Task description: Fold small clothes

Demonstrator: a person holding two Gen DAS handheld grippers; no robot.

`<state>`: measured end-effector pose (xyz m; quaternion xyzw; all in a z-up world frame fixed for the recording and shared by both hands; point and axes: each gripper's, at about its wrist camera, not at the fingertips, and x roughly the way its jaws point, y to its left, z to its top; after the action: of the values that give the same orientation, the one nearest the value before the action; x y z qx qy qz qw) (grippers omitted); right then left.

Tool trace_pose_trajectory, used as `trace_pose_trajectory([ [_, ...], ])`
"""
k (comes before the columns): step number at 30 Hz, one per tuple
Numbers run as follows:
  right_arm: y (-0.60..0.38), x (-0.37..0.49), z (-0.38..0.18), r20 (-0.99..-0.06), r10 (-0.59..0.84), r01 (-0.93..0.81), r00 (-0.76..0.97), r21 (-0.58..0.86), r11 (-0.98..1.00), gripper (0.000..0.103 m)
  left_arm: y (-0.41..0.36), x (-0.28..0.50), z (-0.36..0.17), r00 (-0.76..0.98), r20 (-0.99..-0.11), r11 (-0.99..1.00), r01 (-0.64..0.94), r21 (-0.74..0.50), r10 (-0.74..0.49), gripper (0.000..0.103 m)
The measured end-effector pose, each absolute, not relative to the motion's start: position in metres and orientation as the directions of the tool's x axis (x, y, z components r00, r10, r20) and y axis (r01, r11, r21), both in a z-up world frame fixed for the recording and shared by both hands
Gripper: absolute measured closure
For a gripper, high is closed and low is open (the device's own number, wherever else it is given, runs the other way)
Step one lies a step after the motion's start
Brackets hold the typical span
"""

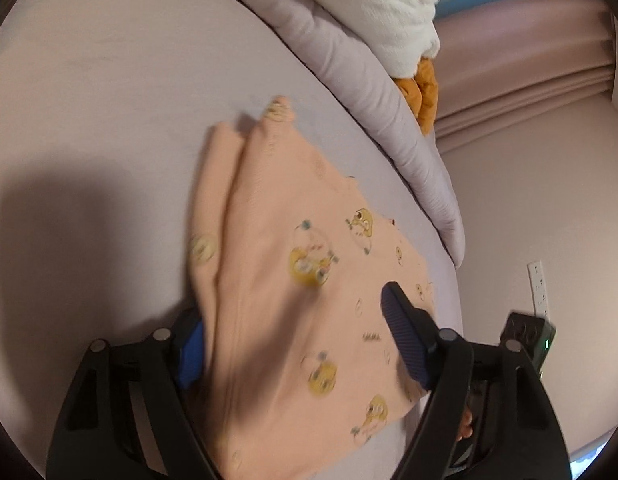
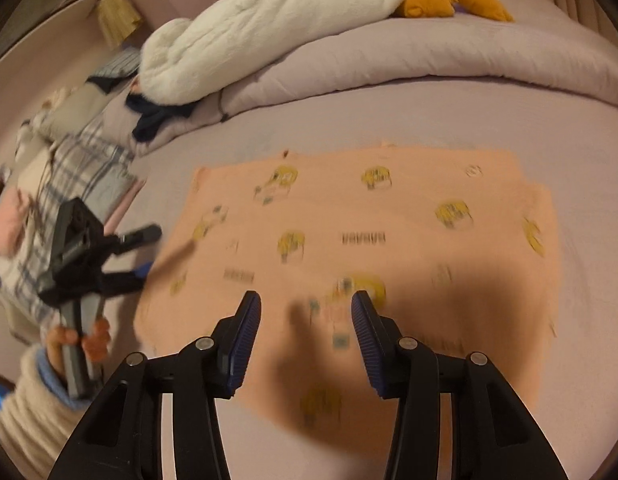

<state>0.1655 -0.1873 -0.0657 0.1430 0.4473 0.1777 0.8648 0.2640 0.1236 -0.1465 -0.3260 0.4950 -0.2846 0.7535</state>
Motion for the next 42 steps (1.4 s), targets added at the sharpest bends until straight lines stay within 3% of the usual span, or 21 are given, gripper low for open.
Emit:
trace_pose_trajectory([
  [2, -0.181, 0.188, -0.069, -0.729, 0.437, -0.150, 0.527, 0.426, 0.892, 0.056, 0.112, 0.271, -0.147, 0.328, -0.580, 0.642, 0.123, -0.756, -0.746, 0.052],
  [4, -0.173, 0.205, -0.071, -0.740, 0.427, -0.137, 0.519, 0.421, 0.897, 0.056, 0.102, 0.274, -0.152, 0.314, -0.644, 0.703, 0.126, -0.700, -0.697, 0.091],
  [6, -0.163, 0.219, -0.073, -0.754, 0.406, -0.127, 0.517, 0.401, 0.907, 0.058, 0.102, 0.273, -0.156, 0.319, -0.651, 0.710, 0.120, -0.694, -0.689, 0.089],
  [9, -0.144, 0.240, -0.080, -0.781, 0.364, -0.120, 0.507, 0.354, 0.928, 0.078, 0.106, 0.272, -0.157, 0.319, -0.638, 0.696, 0.115, -0.708, -0.701, 0.090],
  [12, -0.132, 0.255, -0.090, -0.824, 0.301, -0.103, 0.480, 0.288, 0.952, 0.085, 0.106, 0.271, -0.156, 0.310, -0.650, 0.706, 0.120, -0.698, -0.694, 0.090],
  [16, -0.127, 0.250, -0.081, -0.853, 0.253, -0.117, 0.456, 0.225, 0.967, 0.085, 0.105, 0.269, -0.154, 0.303, -0.671, 0.728, 0.136, -0.672, -0.676, 0.090],
  [22, -0.124, 0.168, -0.056, -0.826, 0.327, -0.228, 0.458, 0.247, 0.942, 0.085, 0.103, 0.273, -0.154, 0.295, -0.688, 0.742, 0.140, -0.655, -0.663, 0.089],
  [26, -0.108, 0.119, -0.081, -0.875, 0.298, -0.284, 0.382, 0.196, 0.939, 0.085, 0.098, 0.275, -0.150, 0.291, -0.719, 0.771, 0.130, -0.624, -0.631, 0.089],
  [29, -0.104, 0.111, -0.084, -0.867, 0.271, -0.305, 0.419, 0.147, 0.941, 0.085, 0.090, 0.275, -0.139, 0.296, -0.761, 0.812, 0.113, -0.572, -0.577, 0.090],
  [32, -0.120, 0.113, -0.075, -0.850, 0.357, -0.265, 0.389, 0.268, 0.926, 0.085, 0.078, 0.267, -0.112, 0.330, -0.780, 0.845, 0.150, -0.513, -0.531, 0.091],
  [39, -0.194, 0.105, -0.070, -0.688, 0.557, -0.119, 0.466, 0.575, 0.810, 0.081, 0.015, 0.249, -0.050, 0.349, -0.789, 0.858, 0.302, -0.416, -0.505, 0.091],
  [40, -0.205, 0.108, -0.073, -0.656, 0.596, -0.088, 0.463, 0.636, 0.767, 0.079, 0.006, 0.246, -0.047, 0.347, -0.797, 0.861, 0.318, -0.396, -0.495, 0.091],
  [42, -0.226, 0.111, -0.084, -0.578, 0.662, -0.011, 0.477, 0.749, 0.662, 0.060, -0.021, 0.241, -0.042, 0.329, -0.813, 0.860, 0.358, -0.363, -0.480, 0.091],
])
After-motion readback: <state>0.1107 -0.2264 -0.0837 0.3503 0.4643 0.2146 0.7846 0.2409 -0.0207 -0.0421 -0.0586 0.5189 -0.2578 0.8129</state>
